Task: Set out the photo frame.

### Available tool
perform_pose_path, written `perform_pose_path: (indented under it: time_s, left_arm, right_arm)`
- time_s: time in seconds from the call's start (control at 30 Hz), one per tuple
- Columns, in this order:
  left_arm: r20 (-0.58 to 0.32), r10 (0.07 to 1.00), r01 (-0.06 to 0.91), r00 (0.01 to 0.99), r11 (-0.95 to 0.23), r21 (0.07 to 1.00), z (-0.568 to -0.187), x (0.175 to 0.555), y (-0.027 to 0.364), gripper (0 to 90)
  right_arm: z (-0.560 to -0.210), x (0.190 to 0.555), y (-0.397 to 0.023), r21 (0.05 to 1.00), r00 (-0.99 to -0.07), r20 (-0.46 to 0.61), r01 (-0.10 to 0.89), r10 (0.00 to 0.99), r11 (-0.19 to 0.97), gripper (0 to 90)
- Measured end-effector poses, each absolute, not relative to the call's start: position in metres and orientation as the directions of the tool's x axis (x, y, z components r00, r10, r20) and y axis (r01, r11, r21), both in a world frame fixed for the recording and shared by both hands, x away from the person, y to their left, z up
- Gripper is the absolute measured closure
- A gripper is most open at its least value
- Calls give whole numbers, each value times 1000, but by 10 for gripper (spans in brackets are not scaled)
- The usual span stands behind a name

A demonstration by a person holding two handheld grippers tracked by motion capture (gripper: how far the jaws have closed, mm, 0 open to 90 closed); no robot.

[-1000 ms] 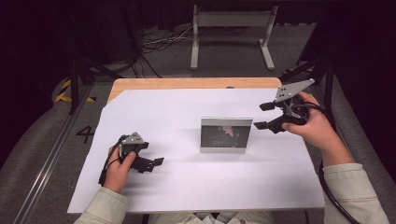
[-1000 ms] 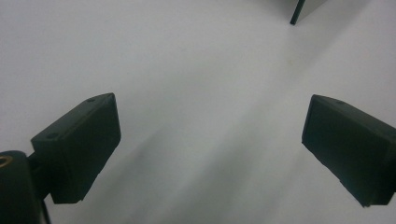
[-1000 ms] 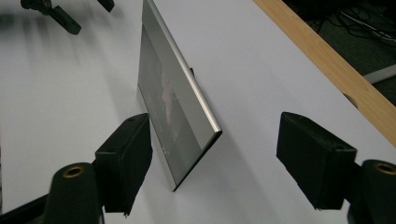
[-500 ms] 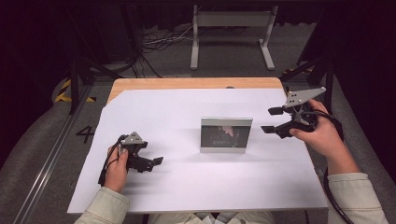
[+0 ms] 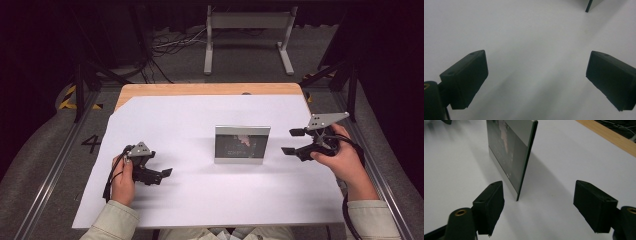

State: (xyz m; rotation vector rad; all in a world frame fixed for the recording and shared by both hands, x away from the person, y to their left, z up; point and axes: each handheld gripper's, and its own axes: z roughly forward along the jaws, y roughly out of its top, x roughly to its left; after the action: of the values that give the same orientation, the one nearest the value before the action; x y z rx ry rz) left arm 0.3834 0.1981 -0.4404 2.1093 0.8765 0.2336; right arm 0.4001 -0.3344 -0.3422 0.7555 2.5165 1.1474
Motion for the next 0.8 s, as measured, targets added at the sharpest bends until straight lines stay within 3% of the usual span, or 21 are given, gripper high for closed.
perform_pose_path:
  time_s: [0.8]
  left_arm:
    - [-131, 696, 534, 706, -402, 744, -442, 386, 201, 42]
  right_arm:
    - [-407, 402, -350, 720, -762, 23, 461, 647, 518, 232]
